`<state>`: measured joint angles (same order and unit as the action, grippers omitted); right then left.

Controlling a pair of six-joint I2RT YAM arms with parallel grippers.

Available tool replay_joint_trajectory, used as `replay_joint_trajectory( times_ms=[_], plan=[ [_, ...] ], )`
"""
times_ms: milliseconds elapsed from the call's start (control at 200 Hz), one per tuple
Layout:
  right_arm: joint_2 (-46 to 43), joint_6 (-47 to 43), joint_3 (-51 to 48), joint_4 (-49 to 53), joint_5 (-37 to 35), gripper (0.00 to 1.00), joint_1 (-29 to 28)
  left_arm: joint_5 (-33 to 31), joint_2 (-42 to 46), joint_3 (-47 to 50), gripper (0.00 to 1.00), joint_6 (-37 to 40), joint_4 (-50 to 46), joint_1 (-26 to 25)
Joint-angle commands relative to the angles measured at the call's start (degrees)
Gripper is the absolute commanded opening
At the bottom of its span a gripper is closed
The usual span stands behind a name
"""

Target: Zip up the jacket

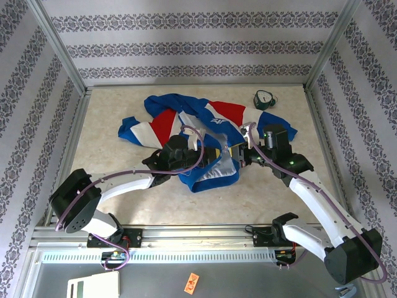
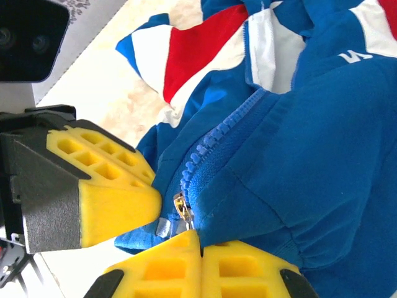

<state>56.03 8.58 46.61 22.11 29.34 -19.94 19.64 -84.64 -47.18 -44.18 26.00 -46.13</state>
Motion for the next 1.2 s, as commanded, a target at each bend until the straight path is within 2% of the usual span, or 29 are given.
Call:
replay_joint_trajectory(
  times_ms=[0,100,585,684,869,1194],
  plan=[
    [-1.1,-0.7,-0.1,-5.0,6.4,0.0,1.2,-0.4,0.7,-1.1,0.0,5.3,0.5,-0.6],
    [-1.3,-0.4,-1.2,-7.7,9.8,0.0,2.0,-0.1,0.4,-1.4,0.0,6.7,1.3,-0.7],
    [-1.3,-0.3,-3.7,-9.8,12.5,0.0,3.2,-3.7,2.2,2.3,0.0,8.3,9.6,-0.6],
    [-0.8,-1.3,-4.0,-10.1,14.9,0.0,3.2,-3.9,3.5,3.6,0.0,9.6,10.9,-0.6],
    [-0.2,-1.9,-5.6,-12.5,17.5,0.0,2.1,-4.0,4.7,6.4,0.0,11.3,14.8,-0.6],
    [0.6,-3.3,-7.6,-15.4,17.9,0.0,-1.0,-4.3,5.4,10.4,0.0,14.4,23.4,-0.6]
  ],
)
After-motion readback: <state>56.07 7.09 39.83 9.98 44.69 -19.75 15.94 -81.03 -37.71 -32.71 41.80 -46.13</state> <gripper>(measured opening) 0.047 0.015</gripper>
